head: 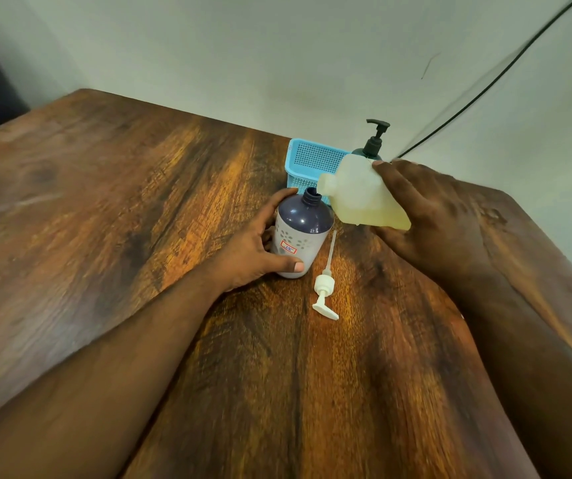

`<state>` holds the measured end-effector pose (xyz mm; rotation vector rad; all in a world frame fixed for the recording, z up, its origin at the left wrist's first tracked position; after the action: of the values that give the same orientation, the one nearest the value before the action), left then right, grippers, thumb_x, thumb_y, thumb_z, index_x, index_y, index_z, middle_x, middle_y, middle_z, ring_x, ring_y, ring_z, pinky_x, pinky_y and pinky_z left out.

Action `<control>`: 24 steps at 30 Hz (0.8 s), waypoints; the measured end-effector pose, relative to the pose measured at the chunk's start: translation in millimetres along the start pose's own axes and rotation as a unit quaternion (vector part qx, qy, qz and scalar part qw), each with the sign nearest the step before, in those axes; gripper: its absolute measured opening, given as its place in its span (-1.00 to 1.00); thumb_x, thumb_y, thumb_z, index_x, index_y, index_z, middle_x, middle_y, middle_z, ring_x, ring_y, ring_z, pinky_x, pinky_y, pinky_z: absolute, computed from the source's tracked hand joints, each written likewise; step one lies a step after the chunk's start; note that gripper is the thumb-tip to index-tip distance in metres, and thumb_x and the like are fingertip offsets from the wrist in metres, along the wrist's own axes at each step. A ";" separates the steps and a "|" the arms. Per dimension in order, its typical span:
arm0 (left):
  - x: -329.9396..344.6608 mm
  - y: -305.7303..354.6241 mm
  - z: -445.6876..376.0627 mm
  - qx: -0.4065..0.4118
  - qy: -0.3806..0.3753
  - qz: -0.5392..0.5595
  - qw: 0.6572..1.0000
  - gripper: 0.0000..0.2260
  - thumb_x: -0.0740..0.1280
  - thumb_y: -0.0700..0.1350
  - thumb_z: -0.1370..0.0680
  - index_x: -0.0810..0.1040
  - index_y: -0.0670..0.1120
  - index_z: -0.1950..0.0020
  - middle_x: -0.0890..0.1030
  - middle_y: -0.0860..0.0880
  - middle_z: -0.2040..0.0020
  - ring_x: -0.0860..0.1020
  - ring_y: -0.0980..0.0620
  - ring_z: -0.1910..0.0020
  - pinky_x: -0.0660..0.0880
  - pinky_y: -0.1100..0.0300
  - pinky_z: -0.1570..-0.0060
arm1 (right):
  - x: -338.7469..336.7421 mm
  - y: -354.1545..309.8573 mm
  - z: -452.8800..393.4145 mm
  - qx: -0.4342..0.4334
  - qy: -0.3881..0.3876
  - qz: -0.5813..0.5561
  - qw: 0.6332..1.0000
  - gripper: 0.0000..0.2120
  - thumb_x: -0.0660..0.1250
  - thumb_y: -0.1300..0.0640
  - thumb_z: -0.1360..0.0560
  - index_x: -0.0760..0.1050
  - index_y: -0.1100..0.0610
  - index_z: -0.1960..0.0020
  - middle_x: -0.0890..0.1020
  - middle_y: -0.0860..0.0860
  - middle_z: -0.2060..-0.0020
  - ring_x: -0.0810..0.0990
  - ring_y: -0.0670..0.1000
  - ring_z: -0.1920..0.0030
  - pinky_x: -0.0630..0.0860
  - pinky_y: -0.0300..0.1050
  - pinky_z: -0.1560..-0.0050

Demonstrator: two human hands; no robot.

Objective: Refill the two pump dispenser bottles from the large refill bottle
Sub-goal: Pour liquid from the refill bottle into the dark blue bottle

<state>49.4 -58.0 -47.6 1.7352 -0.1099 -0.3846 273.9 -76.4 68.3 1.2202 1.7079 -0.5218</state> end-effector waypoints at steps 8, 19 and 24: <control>0.0 -0.2 0.4 0.002 0.001 0.001 1.000 -0.04 0.58 -0.28 -0.35 0.14 0.27 -0.53 0.38 0.27 -0.36 0.38 0.27 -0.33 0.44 0.36 -0.19 | -1.4 0.4 -1.3 0.001 -0.008 0.012 1.000 -0.20 0.46 -0.07 -0.42 0.12 -0.01 -0.52 0.37 0.16 -0.42 0.38 0.24 -0.37 0.40 0.25 -0.26; 0.3 4.6 2.5 0.006 0.008 -0.005 1.000 -0.03 0.60 -0.27 -0.32 0.14 0.27 -0.51 0.37 0.34 -0.29 0.41 0.29 -0.26 0.45 0.44 -0.09 | -2.3 -0.7 -0.8 -0.001 -0.002 0.009 1.000 -0.21 0.47 -0.05 -0.42 0.15 0.00 -0.52 0.38 0.17 -0.41 0.39 0.26 -0.36 0.44 0.25 -0.21; 1.0 5.4 3.6 0.007 0.004 0.010 1.000 -0.05 0.59 -0.27 -0.33 0.16 0.23 -0.53 0.38 0.34 -0.30 0.41 0.32 -0.26 0.47 0.41 -0.12 | -2.5 -0.8 -0.8 0.002 -0.002 0.010 1.000 -0.20 0.48 -0.06 -0.41 0.16 0.01 -0.52 0.38 0.17 -0.41 0.40 0.26 -0.35 0.44 0.27 -0.20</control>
<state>50.0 -62.7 -43.1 1.7478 -0.1257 -0.3631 273.0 -77.4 70.7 1.2361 1.6906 -0.5154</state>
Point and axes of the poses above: each hand's wrist, its own z-axis away from the middle knuckle, its own x-axis out of the palm, y = z × x, the point moved 4 cm from there along -z, towards the middle knuckle
